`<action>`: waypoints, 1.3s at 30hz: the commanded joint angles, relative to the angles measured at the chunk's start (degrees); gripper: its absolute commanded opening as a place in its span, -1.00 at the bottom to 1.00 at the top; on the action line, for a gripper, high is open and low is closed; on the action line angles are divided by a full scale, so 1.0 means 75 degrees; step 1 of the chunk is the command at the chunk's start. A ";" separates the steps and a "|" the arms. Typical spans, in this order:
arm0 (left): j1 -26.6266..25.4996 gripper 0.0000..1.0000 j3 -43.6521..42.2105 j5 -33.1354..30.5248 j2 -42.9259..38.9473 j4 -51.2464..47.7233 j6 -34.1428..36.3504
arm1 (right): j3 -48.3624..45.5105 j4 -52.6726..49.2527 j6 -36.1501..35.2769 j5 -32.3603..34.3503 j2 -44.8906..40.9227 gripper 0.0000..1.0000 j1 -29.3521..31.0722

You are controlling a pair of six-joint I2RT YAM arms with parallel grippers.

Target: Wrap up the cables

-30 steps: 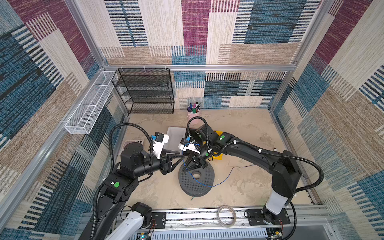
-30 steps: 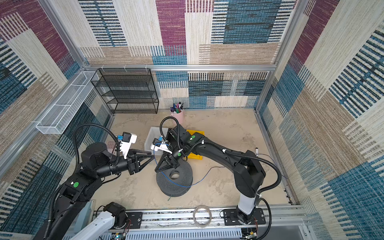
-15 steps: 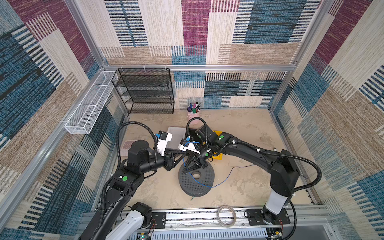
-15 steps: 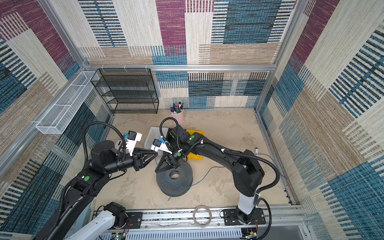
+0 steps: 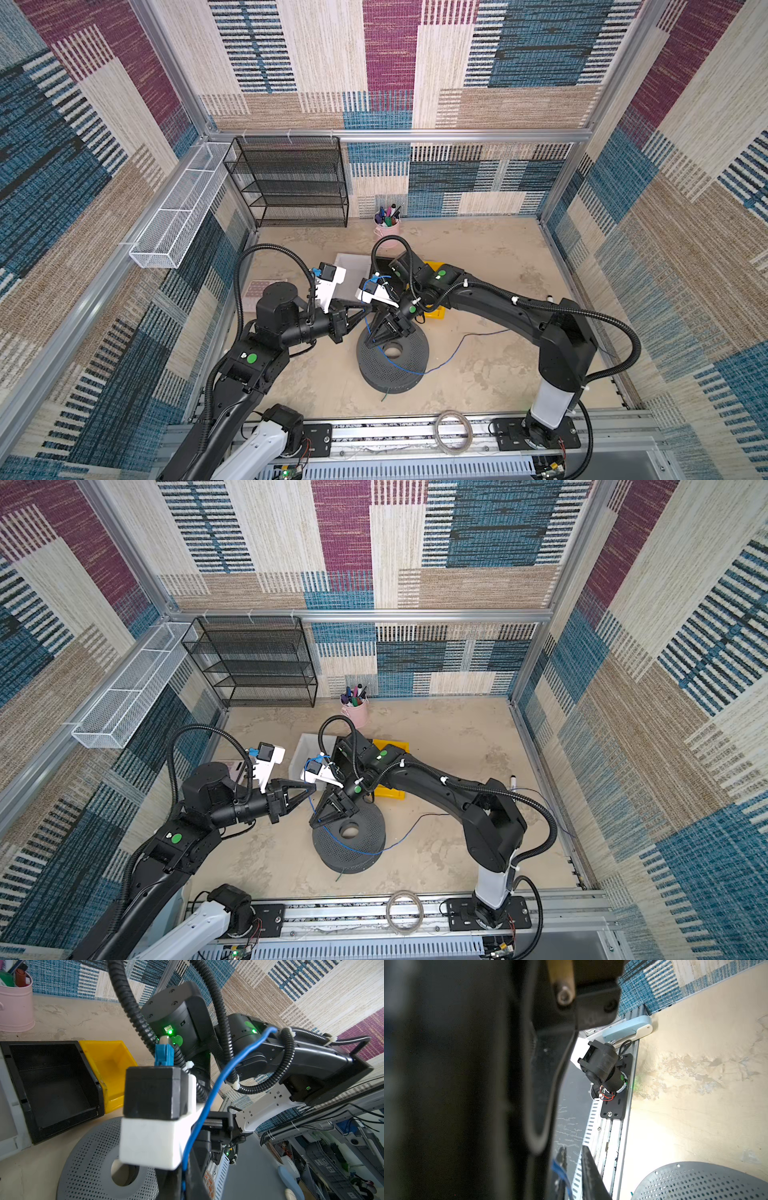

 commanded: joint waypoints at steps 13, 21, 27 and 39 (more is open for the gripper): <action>0.0023 -1.00 0.0127 -0.3178 -0.0589 -0.1881 -0.2524 | -0.1580 0.2365 0.1551 0.3801 -0.2637 0.45 -0.0219; 0.0015 -1.00 0.0134 -0.3495 -0.0652 -0.1979 -0.3583 | -0.2365 0.3918 0.2334 0.6630 -0.3511 0.50 0.1270; -0.0006 -1.00 0.0272 -0.3302 -0.0578 -0.1977 -0.3696 | -0.2122 0.3960 0.2480 0.8322 -0.2688 0.50 0.2238; -0.0004 -1.00 0.0290 -0.2991 -0.0525 -0.1936 -0.3621 | -0.1298 0.3779 0.1967 0.8908 -0.1550 -0.12 0.2567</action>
